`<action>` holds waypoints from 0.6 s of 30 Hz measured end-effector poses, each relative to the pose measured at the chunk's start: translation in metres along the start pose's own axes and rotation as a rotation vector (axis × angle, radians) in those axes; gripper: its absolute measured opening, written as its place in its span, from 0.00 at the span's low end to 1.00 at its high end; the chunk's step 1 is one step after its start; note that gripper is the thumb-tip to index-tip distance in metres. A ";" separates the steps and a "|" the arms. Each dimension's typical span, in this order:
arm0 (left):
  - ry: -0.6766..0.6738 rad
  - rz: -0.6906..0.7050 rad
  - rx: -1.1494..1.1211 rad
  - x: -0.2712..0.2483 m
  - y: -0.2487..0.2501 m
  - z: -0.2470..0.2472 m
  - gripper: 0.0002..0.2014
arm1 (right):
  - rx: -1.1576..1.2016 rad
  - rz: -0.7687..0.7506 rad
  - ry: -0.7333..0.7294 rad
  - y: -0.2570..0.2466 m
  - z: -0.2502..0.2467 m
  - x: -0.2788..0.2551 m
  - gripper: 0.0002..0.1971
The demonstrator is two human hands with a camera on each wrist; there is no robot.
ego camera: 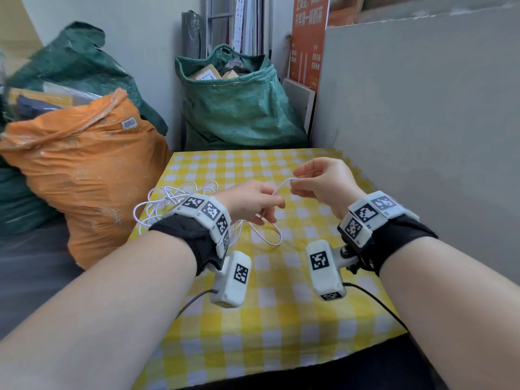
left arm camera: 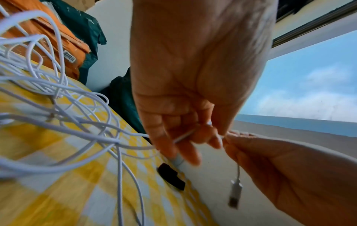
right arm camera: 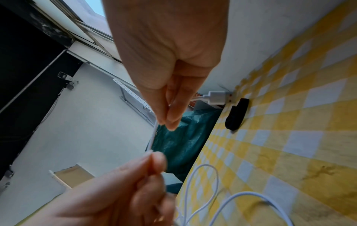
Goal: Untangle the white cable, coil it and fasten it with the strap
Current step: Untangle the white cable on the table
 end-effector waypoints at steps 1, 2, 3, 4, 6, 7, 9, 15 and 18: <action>0.034 0.013 0.009 0.001 0.001 -0.003 0.11 | 0.021 0.000 0.035 0.001 -0.003 -0.001 0.08; 0.074 0.019 0.050 0.001 0.002 -0.009 0.13 | 0.022 0.005 0.086 0.002 -0.007 -0.001 0.07; 0.110 0.023 0.108 0.001 0.002 -0.017 0.15 | 0.008 0.018 0.146 0.005 -0.012 0.000 0.08; 0.133 0.015 0.171 0.000 0.001 -0.026 0.16 | -0.008 0.032 0.199 0.007 -0.017 0.001 0.08; 0.170 -0.024 0.267 -0.005 -0.003 -0.045 0.18 | -0.034 0.066 0.271 0.010 -0.024 0.003 0.08; 0.181 -0.056 0.320 -0.009 -0.006 -0.054 0.18 | -0.037 0.088 0.304 0.011 -0.027 0.004 0.08; 0.197 -0.125 0.438 -0.017 -0.011 -0.069 0.17 | -0.034 0.125 0.373 0.012 -0.035 0.007 0.09; 0.275 -0.106 0.721 -0.035 -0.008 -0.099 0.12 | -0.098 0.216 0.521 0.022 -0.064 0.013 0.08; 0.286 -0.030 0.664 -0.035 -0.003 -0.101 0.09 | -0.218 0.287 0.470 0.028 -0.071 0.018 0.03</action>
Point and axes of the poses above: each hand's wrist, its own x-axis towards the middle knuckle, its own z-axis out of the palm, y = z × x, the point moved 4 cm from there along x, towards the middle knuckle, and after that the axes turned 15 degrees about z, right-handed, at the moved point
